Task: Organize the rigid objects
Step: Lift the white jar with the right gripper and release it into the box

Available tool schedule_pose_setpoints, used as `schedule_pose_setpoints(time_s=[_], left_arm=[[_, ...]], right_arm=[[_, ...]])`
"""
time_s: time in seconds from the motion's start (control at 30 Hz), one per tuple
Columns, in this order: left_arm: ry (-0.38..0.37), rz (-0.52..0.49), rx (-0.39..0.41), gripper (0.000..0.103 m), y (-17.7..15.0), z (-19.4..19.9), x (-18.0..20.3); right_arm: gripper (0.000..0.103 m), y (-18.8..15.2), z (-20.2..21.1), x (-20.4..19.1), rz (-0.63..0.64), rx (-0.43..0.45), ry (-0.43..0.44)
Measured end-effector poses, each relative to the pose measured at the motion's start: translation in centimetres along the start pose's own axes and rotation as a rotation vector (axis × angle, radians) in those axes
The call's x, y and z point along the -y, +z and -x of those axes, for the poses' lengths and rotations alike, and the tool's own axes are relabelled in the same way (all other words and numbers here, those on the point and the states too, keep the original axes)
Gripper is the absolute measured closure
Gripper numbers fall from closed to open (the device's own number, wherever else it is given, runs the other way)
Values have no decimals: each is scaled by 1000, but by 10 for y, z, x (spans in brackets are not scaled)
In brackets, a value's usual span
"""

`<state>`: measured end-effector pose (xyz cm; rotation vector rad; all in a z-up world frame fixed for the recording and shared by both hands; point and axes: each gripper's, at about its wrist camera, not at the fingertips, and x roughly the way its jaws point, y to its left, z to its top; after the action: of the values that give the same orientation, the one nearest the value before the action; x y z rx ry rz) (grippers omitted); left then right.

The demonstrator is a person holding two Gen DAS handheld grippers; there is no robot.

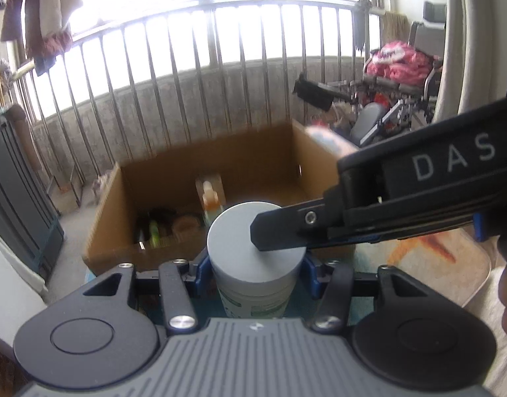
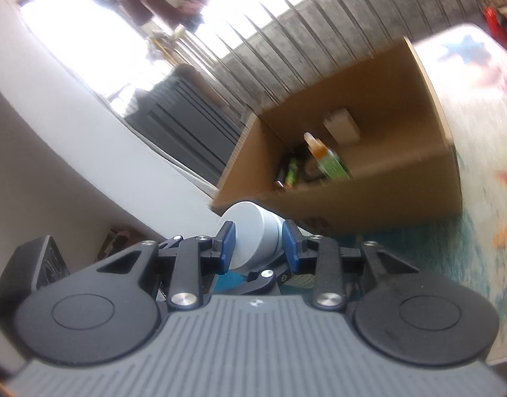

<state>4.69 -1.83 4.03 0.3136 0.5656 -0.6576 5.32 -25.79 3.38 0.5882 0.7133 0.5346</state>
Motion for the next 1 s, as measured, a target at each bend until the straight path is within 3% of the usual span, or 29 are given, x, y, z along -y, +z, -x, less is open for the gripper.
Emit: schedule_pose_setpoints(time_s=[0.27,0.43,0.53,0.7,1.0], left_arm=[[-53,-8,98,49,82,-2,-20],[-132,43,25,49,126,-63,-28],[-145,70,-56,49,133,-112,-29],[-162,140,-186,49,124,-178,-39],[-132,155,-276,49,115,-219,-41]], right_arm=[[69,78,17,-33,156,82,-1],[68,136,-5,-6,149,45,-49],[68,165,-33,29,93,-27,-71],[68,184,-79,79,34,-124,-113],[68,185,-123,114,15,-196,-130]])
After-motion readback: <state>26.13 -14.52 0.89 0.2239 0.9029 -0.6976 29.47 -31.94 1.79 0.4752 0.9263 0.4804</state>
